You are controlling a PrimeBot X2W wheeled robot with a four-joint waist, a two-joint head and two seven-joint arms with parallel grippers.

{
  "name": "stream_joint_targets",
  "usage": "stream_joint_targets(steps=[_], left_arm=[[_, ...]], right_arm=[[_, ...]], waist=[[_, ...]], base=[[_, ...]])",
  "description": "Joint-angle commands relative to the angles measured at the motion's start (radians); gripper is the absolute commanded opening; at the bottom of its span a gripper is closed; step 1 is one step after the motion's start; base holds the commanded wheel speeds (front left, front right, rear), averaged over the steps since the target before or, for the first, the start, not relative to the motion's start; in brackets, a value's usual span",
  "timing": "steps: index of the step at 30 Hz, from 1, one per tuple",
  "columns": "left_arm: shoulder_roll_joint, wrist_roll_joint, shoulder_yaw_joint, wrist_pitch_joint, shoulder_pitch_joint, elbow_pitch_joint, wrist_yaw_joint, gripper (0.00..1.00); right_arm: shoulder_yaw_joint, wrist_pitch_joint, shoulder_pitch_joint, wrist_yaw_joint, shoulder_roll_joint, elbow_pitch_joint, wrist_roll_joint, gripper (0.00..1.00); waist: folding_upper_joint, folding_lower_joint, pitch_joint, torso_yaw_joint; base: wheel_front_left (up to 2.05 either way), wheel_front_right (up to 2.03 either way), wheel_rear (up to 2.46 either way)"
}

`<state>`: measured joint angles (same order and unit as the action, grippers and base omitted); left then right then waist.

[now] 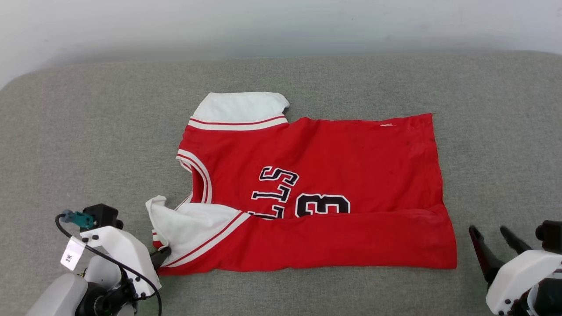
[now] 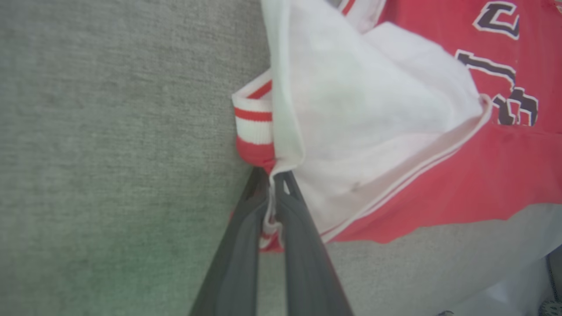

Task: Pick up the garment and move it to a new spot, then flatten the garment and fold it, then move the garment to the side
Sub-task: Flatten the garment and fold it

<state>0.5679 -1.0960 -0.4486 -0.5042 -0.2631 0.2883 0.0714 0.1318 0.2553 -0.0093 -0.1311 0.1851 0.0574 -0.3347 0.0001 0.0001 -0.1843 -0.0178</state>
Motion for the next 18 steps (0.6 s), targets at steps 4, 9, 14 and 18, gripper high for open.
stream_joint_targets(steps=[4, 9, 14, 18], left_arm=[[0.026, 0.029, 0.007, 0.026, 0.026, -0.092, 0.028, 0.00], [0.041, 0.050, 0.011, 0.038, 0.024, -0.180, 0.054, 0.00], [0.040, 0.063, 0.008, 0.042, 0.012, -0.218, 0.062, 0.00], [0.032, 0.066, 0.002, 0.046, 0.007, -0.232, 0.063, 0.00]], right_arm=[[-0.015, 0.204, 0.001, 0.001, 0.040, 0.004, -0.032, 1.00], [-0.074, 0.325, -0.043, 0.001, 0.055, -0.008, -0.055, 1.00], [-0.126, 0.384, -0.078, 0.001, 0.055, 0.032, -0.073, 1.00], [-0.159, 0.454, -0.088, 0.001, 0.037, 0.110, -0.088, 1.00]], waist=[[-0.0001, -0.0001, -0.001, 0.019], [-0.0001, -0.0001, -0.039, 0.037], [-0.0001, -0.0001, -0.068, 0.050], [-0.0001, -0.0001, -0.088, 0.061]], base=[[0.00, 0.00, 0.00], [0.00, 0.00, 0.00], [0.00, 0.00, 0.00], [0.00, 0.00, 0.00]])
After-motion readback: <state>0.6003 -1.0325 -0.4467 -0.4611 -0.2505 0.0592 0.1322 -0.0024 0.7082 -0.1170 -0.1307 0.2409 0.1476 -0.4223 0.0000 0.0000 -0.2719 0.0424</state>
